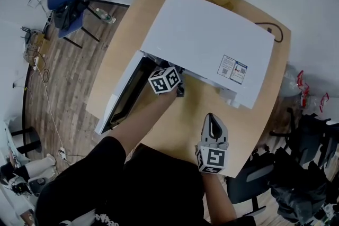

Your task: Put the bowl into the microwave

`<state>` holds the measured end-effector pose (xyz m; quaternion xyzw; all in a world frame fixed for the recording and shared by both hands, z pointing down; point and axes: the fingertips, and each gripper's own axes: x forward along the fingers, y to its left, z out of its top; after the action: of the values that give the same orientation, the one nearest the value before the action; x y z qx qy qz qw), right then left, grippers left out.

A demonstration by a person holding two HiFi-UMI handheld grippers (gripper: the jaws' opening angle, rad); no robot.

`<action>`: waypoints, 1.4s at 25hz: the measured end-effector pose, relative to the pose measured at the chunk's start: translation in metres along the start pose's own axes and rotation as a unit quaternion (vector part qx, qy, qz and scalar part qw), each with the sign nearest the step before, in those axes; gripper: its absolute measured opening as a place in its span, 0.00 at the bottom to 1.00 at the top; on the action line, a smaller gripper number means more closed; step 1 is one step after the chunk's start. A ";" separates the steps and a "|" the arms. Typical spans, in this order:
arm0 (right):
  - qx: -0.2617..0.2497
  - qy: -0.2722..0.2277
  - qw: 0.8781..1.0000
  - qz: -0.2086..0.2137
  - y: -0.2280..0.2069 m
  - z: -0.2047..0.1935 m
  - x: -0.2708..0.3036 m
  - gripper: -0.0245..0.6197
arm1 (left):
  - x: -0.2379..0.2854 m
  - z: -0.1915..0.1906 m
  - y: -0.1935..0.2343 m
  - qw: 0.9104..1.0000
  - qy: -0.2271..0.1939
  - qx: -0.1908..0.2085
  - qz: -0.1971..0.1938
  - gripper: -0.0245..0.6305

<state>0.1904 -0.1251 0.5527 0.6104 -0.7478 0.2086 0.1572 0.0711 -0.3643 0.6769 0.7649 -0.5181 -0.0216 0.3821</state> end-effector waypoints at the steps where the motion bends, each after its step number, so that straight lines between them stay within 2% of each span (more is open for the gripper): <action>1: -0.002 0.000 1.000 0.003 0.003 -0.001 0.000 0.13 | 0.000 0.000 0.000 1.000 -0.006 0.002 -0.004 0.53; 4: 0.010 0.003 1.000 0.001 0.005 -0.005 0.000 0.13 | -0.002 0.003 -0.001 0.999 -0.030 -0.021 -0.020 0.55; 5: 0.013 0.005 1.000 0.000 0.005 -0.005 0.000 0.13 | -0.002 0.003 -0.001 0.999 -0.030 -0.016 -0.020 0.55; 10: 0.006 0.002 1.000 0.008 0.011 -0.001 0.002 0.13 | 0.001 -0.001 0.009 1.000 0.000 0.022 0.009 0.57; 14: 0.014 0.000 1.000 0.014 0.013 -0.002 0.002 0.13 | 0.005 -0.008 0.005 0.999 0.033 0.032 -0.003 0.59; 20: 0.011 -0.001 1.000 0.021 0.023 -0.002 -0.002 0.13 | -0.007 -0.006 0.008 0.999 0.027 0.027 -0.007 0.59; 24: 0.011 -0.004 1.000 0.013 0.020 0.001 -0.004 0.13 | -0.022 -0.004 0.007 0.999 0.029 0.017 -0.025 0.59; 26: 0.014 -0.010 1.000 0.006 0.017 0.004 -0.005 0.13 | -0.032 -0.004 0.001 0.998 0.031 0.038 -0.036 0.59; 29: 0.015 -0.015 1.000 -0.004 0.013 0.008 -0.006 0.13 | -0.044 -0.004 -0.006 0.993 0.031 0.102 -0.050 0.59; 33: 0.012 -0.019 1.000 -0.009 0.015 0.010 -0.010 0.13 | -0.047 -0.008 -0.013 0.978 0.044 0.196 -0.063 0.59; 35: 0.012 -0.019 1.000 -0.007 0.019 0.008 -0.012 0.13 | -0.046 -0.012 -0.014 0.975 0.053 0.206 -0.069 0.59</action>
<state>0.1741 -0.1152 0.5377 0.6215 -0.7435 0.2050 0.1373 0.0655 -0.3181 0.6602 0.8612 -0.4363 0.0999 0.2406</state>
